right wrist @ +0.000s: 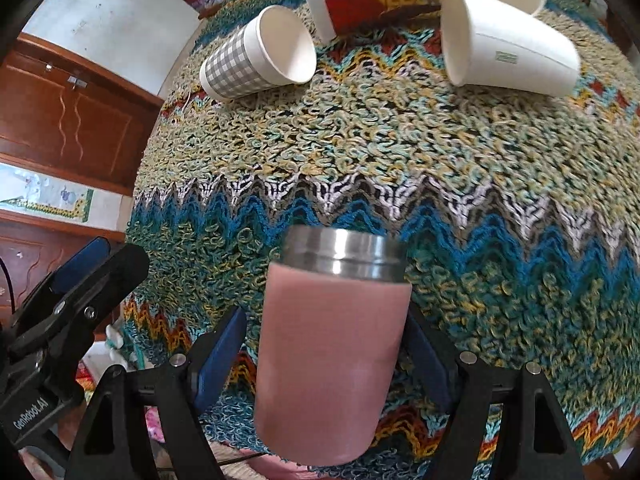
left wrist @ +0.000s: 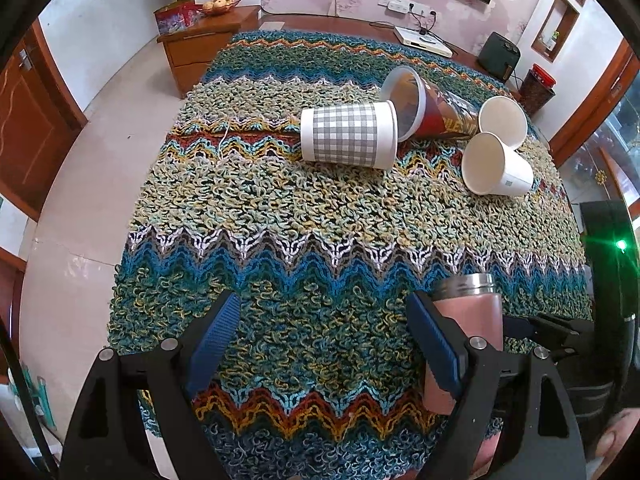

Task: Flip cup upright
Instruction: 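Grasp the pink tumbler with the right gripper while the left gripper releases it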

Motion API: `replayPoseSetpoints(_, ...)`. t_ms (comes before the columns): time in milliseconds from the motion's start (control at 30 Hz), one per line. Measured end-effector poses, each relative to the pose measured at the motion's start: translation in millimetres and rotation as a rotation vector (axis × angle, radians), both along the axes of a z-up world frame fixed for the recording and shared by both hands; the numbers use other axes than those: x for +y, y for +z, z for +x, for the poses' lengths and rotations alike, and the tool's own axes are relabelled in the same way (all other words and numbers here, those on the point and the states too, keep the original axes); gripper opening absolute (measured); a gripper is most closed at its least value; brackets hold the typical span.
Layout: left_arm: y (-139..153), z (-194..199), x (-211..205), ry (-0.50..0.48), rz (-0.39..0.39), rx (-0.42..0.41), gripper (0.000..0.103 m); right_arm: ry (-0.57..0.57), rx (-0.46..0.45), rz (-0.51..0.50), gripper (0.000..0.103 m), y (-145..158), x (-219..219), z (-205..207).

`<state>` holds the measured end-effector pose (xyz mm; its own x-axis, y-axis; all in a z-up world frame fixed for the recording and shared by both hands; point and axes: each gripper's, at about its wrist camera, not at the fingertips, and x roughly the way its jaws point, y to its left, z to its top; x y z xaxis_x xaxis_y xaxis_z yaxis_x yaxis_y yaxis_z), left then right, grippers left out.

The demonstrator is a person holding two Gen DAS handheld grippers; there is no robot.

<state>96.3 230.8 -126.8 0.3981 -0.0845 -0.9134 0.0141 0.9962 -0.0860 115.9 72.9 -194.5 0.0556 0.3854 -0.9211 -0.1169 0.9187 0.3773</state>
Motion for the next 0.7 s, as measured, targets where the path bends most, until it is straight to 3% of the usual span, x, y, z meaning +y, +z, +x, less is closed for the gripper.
replayPoseSetpoints(100,-1,3,2,0.004,-0.006,0.003,0.087,0.033,0.040,-0.002,0.079,-5,5,7)
replayPoseSetpoints(200,-2,5,3,0.006,-0.009,0.006,0.087,0.056,0.062,-0.036,0.069,-11,9,11)
replayPoseSetpoints(433,-3,8,3,0.002,-0.008,0.008,0.087,0.043,0.057,0.009,0.068,-11,8,12)
replayPoseSetpoints(700,-1,9,0,-0.004,-0.010,-0.001,0.087,-0.011,-0.046,0.031,0.068,7,-20,9)
